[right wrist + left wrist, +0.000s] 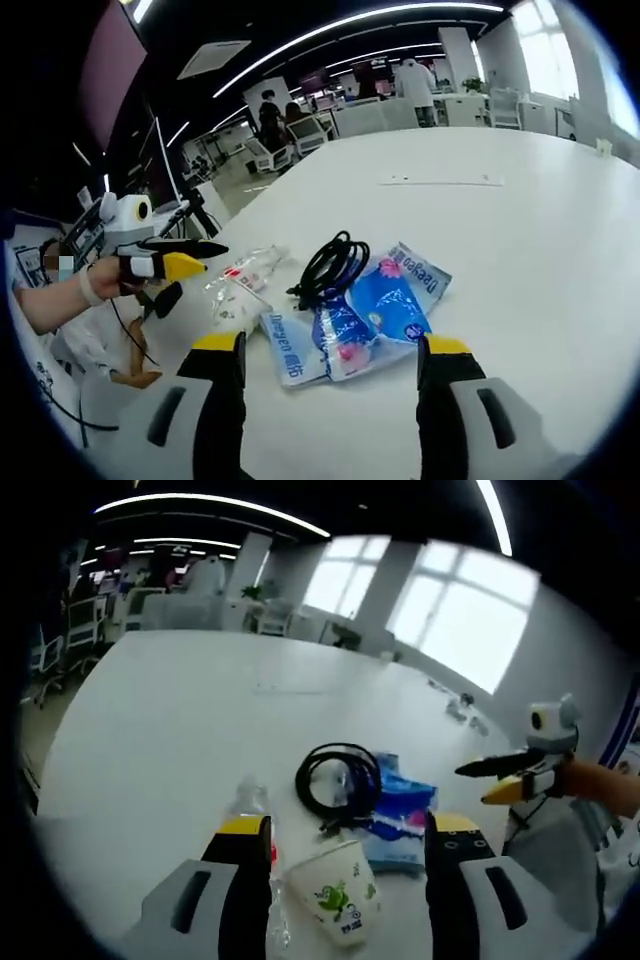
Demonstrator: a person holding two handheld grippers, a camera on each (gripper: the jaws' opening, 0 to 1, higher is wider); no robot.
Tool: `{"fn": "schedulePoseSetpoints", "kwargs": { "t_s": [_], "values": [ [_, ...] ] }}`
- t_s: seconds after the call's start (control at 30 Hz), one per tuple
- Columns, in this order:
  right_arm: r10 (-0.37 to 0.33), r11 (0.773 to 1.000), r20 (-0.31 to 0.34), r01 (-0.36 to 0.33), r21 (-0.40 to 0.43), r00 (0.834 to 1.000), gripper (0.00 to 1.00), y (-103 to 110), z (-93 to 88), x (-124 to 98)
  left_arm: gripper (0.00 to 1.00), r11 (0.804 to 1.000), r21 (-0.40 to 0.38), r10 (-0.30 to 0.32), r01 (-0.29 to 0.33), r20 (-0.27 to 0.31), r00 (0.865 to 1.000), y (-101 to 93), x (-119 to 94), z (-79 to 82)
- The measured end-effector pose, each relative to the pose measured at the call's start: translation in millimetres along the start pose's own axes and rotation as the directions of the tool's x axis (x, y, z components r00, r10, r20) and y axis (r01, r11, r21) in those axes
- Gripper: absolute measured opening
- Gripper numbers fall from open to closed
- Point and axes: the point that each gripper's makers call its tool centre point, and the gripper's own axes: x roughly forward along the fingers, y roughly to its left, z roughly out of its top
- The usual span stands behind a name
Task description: Arrange the tabletop items into an orderly group along one side of the table until the central work area is clear of visible clutter.
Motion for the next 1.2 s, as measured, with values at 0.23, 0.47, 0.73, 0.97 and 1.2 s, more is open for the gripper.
{"fn": "schedulePoseSetpoints", "kwargs": {
  "t_s": [0.23,0.47,0.73,0.97,1.2],
  "values": [
    [-0.008,1.000,-0.001,0.008,0.014,1.000,0.63,-3,4.8,4,0.49,0.999,-0.035,-0.036,0.035,-0.020,0.999,-4.1,23,1.1],
    [-0.010,1.000,0.002,0.010,0.020,1.000,0.61,-4,11.6,14,0.49,0.997,-0.062,-0.039,0.034,-0.081,0.996,-0.9,41,-10.7],
    [0.001,1.000,0.004,-0.001,0.025,1.000,0.54,-3,24.1,34,0.47,0.996,-0.086,-0.009,-0.001,-0.109,0.994,9.9,59,-10.4],
    [0.022,0.999,-0.009,-0.022,0.029,1.000,0.48,-1,29.7,52,0.43,0.995,-0.097,-0.004,-0.007,-0.114,0.993,11.4,73,-8.2],
    [0.017,0.998,-0.019,-0.016,0.058,1.000,0.46,-7,33.1,72,0.41,0.995,-0.086,0.042,-0.055,-0.150,0.988,19.8,87,-11.7]
  ]
}}
